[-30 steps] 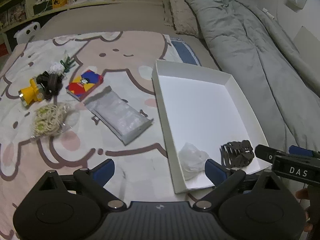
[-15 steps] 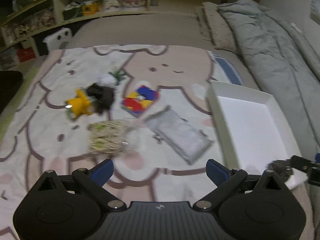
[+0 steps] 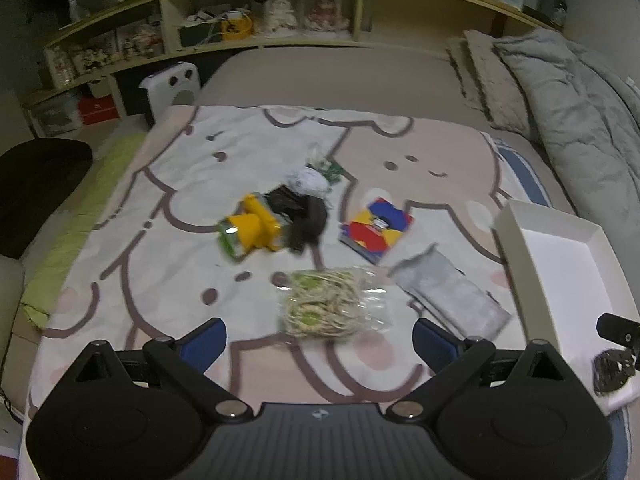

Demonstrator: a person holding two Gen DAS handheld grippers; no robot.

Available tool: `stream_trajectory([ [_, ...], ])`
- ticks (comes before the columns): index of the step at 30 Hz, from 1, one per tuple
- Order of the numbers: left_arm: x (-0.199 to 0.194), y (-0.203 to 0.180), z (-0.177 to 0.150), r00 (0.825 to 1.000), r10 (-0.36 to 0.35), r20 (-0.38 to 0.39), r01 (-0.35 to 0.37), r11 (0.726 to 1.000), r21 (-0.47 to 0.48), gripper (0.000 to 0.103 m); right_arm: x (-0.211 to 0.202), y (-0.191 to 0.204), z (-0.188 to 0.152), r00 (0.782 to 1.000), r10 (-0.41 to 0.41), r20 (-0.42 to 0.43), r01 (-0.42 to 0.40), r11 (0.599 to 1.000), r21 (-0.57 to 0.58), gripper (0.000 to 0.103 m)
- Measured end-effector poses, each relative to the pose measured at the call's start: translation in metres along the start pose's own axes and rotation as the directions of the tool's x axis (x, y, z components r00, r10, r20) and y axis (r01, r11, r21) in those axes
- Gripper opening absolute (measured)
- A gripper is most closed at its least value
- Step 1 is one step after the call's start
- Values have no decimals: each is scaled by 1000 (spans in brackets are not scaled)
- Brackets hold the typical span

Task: Organize objects
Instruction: 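Withdraw both tools from the tray toward the remaining items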

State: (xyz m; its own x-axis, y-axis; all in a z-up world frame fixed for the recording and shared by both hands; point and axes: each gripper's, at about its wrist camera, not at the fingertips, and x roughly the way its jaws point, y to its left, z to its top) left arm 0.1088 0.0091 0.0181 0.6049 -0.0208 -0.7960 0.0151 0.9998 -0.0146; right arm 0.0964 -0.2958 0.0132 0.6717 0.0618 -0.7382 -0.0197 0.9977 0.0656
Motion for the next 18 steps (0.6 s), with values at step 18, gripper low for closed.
stream_trajectory([
  [18, 38, 22, -5, 997, -64, 32, 66, 996, -55, 99, 42, 52, 11, 992, 95, 81, -85, 990, -116, 103],
])
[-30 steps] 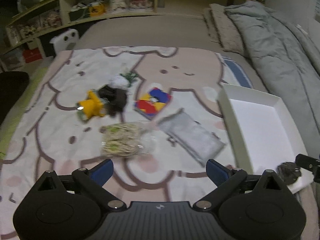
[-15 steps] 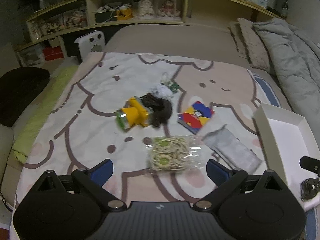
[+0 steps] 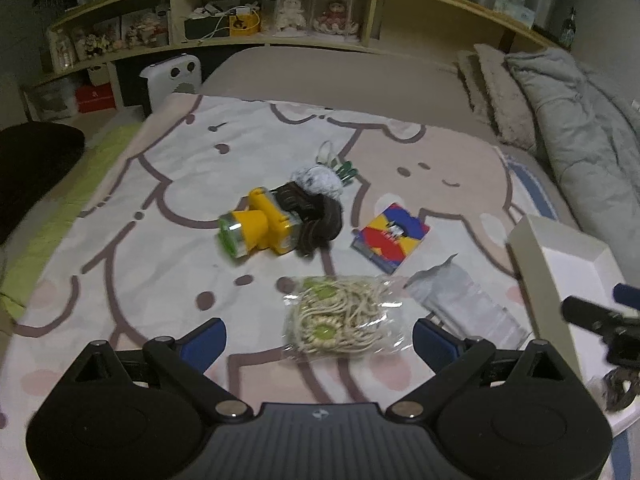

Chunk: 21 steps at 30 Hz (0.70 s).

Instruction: Organize objects

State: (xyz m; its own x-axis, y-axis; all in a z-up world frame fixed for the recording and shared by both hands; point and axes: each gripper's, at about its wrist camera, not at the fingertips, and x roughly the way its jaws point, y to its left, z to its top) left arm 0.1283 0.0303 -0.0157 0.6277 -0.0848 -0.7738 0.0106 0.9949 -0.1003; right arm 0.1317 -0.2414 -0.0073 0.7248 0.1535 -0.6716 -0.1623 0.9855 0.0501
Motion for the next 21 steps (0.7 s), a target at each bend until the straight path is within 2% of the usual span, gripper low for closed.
stream_trajectory([
  [1, 3, -2, 1, 1000, -5, 1, 5, 1000, -9, 99, 3, 2, -1, 1000, -11, 8, 12, 1000, -9, 101],
  [4, 13, -2, 4, 1000, -14, 7, 15, 998, -58, 99, 14, 3, -3, 1000, 6, 1, -6, 1000, -18, 80],
  [6, 20, -1, 4, 1000, -23, 13, 24, 996, -86, 99, 23, 2, -5, 1000, 16, -7, -16, 1000, -11, 72],
  [10, 37, 2, 1, 1000, -21, 13, 23, 992, -126, 99, 39, 1, -10, 999, 37, -27, -37, 999, -16, 48],
  [17, 65, 11, -4, 998, -54, -16, 49, 977, -206, 99, 64, 3, -25, 994, 47, -101, -53, 997, -52, 37],
  [21, 72, 10, -8, 998, -62, -29, 55, 981, -187, 99, 77, 9, -35, 986, 36, -160, -54, 993, -108, 32],
])
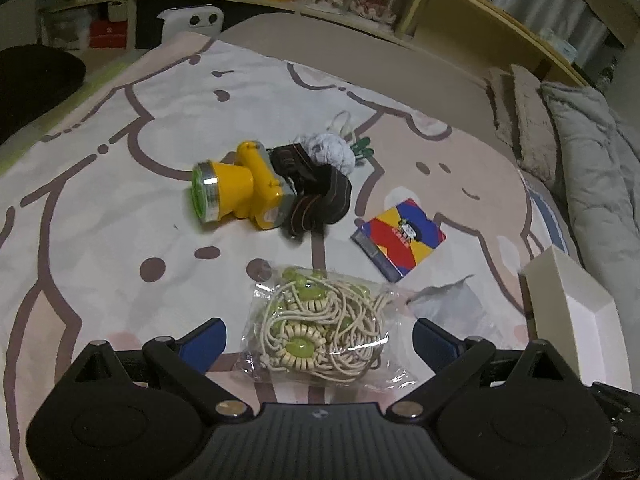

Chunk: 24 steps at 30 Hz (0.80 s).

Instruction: Organize objects

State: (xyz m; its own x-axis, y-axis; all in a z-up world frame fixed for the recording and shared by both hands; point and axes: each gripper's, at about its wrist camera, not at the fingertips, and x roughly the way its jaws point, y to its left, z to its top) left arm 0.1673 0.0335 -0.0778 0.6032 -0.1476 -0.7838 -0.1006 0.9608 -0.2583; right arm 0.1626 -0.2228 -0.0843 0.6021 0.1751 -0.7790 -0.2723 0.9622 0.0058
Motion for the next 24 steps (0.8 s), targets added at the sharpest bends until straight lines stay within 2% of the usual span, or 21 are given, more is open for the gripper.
stream_trajectory([
  [2, 1, -1, -1, 1000, -3, 3, 3, 1000, 13, 99, 7, 3, -5, 998, -14, -55, 13, 1000, -19, 26],
  [6, 3, -2, -3, 1000, -15, 22, 15, 999, 29, 99, 11, 8, -14, 991, 22, -130, -26, 999, -27, 27],
  [11, 11, -5, -7, 1000, -23, 14, 22, 998, 52, 99, -7, 10, -9, 992, 70, -105, -74, 997, -34, 27],
  [16, 25, -2, -11, 1000, 4, -11, -3, 1000, 24, 99, -4, -8, 3, 996, 78, -33, -75, 993, 89, 26],
  [18, 28, -1, -12, 1000, -6, -23, 6, 1000, 15, 98, 5, -6, 0, 996, 74, -54, -69, 994, 87, 22],
  [22, 27, -1, -13, 1000, -13, -15, 14, 999, 39, 95, 16, 8, -13, 990, 45, -134, -47, 999, -12, 22],
  [24, 27, -1, -13, 1000, -19, -18, 20, 999, 35, 92, 14, 9, -17, 987, 69, -148, -72, 997, -19, 22],
])
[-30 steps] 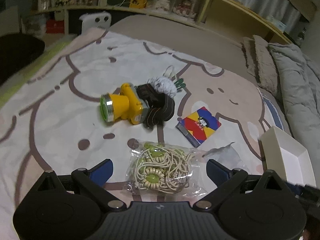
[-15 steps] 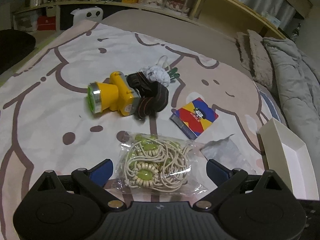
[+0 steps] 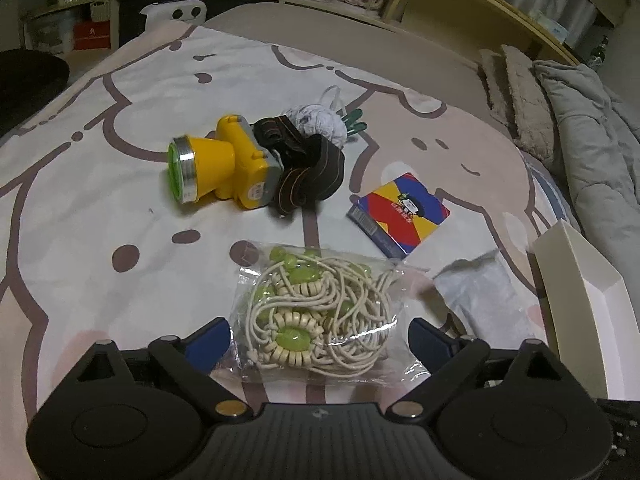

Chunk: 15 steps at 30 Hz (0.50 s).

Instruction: Organize objects

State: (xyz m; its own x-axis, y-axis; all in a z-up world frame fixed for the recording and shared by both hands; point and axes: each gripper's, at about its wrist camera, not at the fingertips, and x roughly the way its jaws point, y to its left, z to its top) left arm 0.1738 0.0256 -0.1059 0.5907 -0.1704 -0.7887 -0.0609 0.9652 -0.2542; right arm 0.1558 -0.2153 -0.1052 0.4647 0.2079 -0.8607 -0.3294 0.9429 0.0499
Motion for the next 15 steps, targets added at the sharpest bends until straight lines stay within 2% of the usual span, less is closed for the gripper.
stream_trajectory([
  [3, 0, -1, 0, 1000, -6, -3, 6, 1000, 13, 91, -10, 3, -3, 1000, 14, 18, -14, 999, -38, 22],
  [6, 0, -1, 0, 1000, -5, -9, 5, 1000, 14, 90, -16, 8, -5, 999, -18, 38, 22, 995, -96, 30],
  [11, 0, -1, 1, 1000, -9, -20, 9, 1000, 2, 91, -18, 14, -12, 999, -29, 33, 36, 973, -227, 44],
  [15, 2, -2, 1, 1000, -9, -30, 9, 1000, -2, 93, -20, 18, -16, 999, -36, 32, 44, 955, -293, 49],
])
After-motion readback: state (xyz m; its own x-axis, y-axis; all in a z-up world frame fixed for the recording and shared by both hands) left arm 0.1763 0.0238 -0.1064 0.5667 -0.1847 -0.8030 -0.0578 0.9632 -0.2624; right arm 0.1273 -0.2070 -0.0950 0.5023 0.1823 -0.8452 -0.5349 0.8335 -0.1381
